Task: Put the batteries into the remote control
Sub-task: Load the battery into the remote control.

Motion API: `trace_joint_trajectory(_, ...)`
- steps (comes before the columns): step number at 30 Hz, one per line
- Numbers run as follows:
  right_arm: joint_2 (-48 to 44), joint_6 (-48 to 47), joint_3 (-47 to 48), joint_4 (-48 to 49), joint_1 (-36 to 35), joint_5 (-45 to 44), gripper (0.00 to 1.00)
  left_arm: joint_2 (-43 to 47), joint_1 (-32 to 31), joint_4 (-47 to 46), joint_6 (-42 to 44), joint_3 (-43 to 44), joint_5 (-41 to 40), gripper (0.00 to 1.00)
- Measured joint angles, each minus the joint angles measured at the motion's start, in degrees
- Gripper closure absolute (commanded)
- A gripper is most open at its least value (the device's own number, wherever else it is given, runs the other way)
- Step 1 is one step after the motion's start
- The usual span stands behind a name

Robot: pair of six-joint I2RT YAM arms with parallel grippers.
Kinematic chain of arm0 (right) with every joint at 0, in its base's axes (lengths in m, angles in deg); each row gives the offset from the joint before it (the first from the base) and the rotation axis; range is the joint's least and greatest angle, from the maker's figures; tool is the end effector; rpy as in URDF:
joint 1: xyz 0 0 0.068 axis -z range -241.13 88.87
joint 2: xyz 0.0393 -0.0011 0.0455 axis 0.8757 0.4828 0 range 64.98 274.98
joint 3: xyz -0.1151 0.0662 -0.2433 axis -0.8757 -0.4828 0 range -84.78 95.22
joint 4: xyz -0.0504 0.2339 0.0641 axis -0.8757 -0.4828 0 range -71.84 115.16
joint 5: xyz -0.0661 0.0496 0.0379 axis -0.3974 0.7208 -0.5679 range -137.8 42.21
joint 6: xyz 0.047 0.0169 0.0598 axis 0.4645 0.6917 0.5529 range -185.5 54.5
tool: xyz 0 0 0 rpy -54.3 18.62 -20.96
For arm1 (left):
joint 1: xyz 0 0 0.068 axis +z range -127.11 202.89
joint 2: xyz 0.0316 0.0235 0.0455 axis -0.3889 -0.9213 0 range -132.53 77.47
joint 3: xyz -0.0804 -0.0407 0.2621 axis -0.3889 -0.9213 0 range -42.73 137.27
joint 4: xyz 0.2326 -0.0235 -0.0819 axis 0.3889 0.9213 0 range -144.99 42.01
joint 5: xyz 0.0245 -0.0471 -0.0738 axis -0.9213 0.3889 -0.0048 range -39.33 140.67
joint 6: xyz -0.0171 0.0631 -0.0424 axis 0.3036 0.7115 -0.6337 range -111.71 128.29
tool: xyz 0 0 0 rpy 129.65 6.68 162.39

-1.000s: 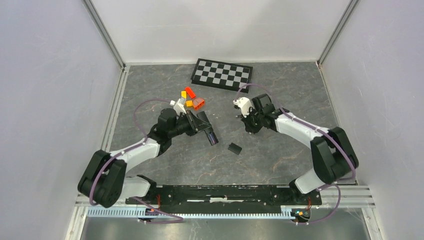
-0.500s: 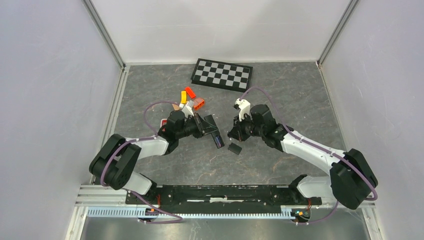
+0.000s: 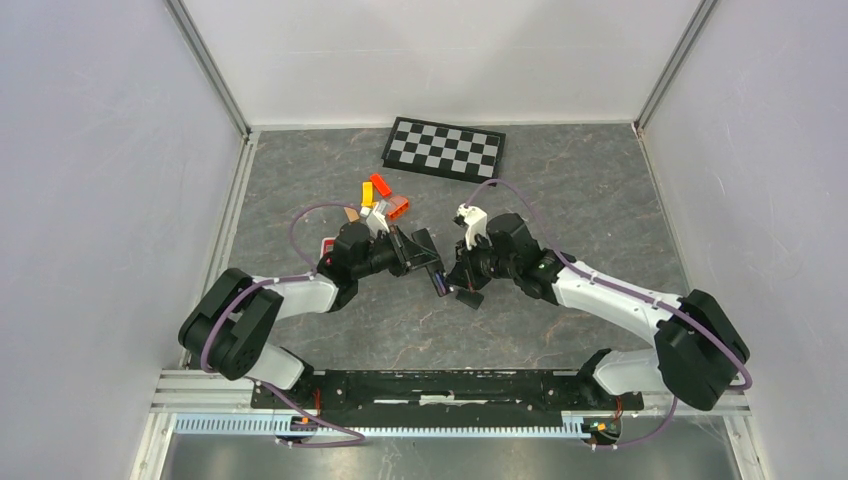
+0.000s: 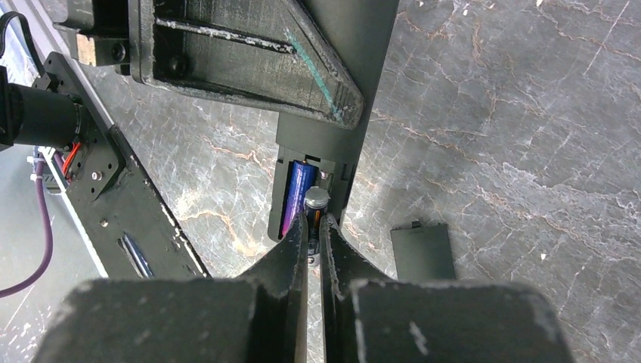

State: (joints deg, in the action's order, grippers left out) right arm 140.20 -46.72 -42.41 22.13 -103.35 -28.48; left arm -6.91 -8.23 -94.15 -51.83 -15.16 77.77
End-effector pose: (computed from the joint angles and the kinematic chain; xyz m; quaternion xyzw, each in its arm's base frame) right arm 0.1988 0.2100 0.2185 -0.2530 0.8441 0.3563 0.3106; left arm 0.2386 -0.1793 0.1805 -0.0627 0.7943 -0.5424 0.2663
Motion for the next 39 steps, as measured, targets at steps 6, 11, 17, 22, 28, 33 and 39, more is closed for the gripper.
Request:
trace_joint_trajectory(6,1.51,0.07,0.92,-0.28,-0.83,-0.31,0.91,-0.13,-0.13,-1.95,-1.57,-0.81,0.07,0.98)
trace_joint_trajectory(11,1.66,0.04,1.53,-1.40,-1.29,-1.60,0.82,-0.44,-0.13,-3.04,-3.02,-1.55,0.04,0.98)
trace_joint_trajectory(17,1.77,0.02,1.88,-2.60,-1.55,-2.93,0.72,-0.46,-0.15,-4.13,-4.15,-1.64,0.28,0.98)
trace_joint_trajectory(22,1.77,0.09,1.88,-3.04,-1.55,-3.32,0.77,-0.44,-0.15,-5.16,-4.87,-1.64,0.50,0.98)
trace_joint_trajectory(28,1.77,1.36,1.88,-3.08,-1.55,-3.54,0.91,-0.46,-0.15,-5.22,-5.03,-1.66,0.46,0.98)
trace_joint_trajectory(33,1.77,2.10,1.88,-3.13,-1.55,-3.89,0.91,-0.46,-0.15,-5.22,-5.03,-1.68,0.37,0.98)
trace_joint_trajectory(39,1.49,2.80,2.10,-3.74,-1.57,-4.79,0.89,-0.46,-0.15,-5.33,-5.03,-1.73,-0.02,0.98)
